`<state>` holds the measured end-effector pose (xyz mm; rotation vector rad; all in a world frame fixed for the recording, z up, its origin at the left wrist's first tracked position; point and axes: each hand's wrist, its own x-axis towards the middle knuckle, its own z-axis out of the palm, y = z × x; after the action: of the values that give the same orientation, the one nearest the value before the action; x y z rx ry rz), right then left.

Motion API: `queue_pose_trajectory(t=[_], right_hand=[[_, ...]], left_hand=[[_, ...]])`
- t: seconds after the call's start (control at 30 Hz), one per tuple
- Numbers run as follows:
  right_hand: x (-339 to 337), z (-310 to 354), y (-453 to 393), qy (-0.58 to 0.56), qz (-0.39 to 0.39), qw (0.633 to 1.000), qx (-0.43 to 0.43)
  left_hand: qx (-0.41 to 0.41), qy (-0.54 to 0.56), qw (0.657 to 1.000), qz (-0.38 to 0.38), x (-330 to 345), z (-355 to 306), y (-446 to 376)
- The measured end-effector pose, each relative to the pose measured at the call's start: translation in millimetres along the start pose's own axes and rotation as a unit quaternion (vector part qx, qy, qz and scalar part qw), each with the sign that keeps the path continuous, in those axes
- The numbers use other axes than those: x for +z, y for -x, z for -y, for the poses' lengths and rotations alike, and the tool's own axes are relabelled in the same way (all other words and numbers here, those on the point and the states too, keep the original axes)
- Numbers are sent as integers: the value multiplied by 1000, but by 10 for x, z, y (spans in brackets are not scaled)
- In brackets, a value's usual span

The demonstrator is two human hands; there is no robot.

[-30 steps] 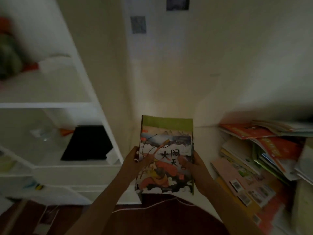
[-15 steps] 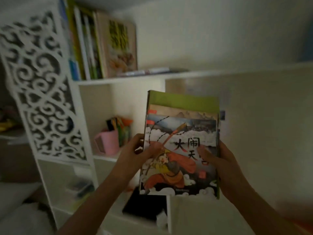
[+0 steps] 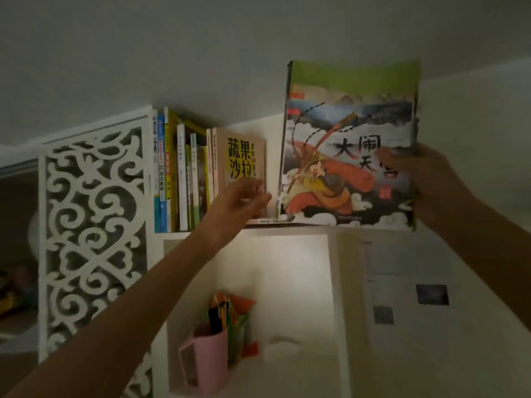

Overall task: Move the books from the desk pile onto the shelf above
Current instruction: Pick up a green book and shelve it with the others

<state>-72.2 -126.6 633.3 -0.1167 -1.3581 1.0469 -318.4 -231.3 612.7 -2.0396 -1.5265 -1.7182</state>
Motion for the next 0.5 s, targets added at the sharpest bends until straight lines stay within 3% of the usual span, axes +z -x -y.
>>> queue_pose_trajectory(t=[0.13, 0.27, 0.37, 0.5], right_hand=[[-238, -123, -466, 30, -63, 997, 38], [-409, -309, -697, 20, -79, 995, 61], [-508, -381, -813, 10, -84, 994, 63], [-607, -358, -891, 8, -76, 996, 52]], left_hand=[[2, -128, 984, 126, 63, 521, -401], [32, -207, 958, 195, 225, 716, -623], [71, -235, 941, 233, 328, 809, -719], [111, -270, 930, 224, 324, 865, -788]])
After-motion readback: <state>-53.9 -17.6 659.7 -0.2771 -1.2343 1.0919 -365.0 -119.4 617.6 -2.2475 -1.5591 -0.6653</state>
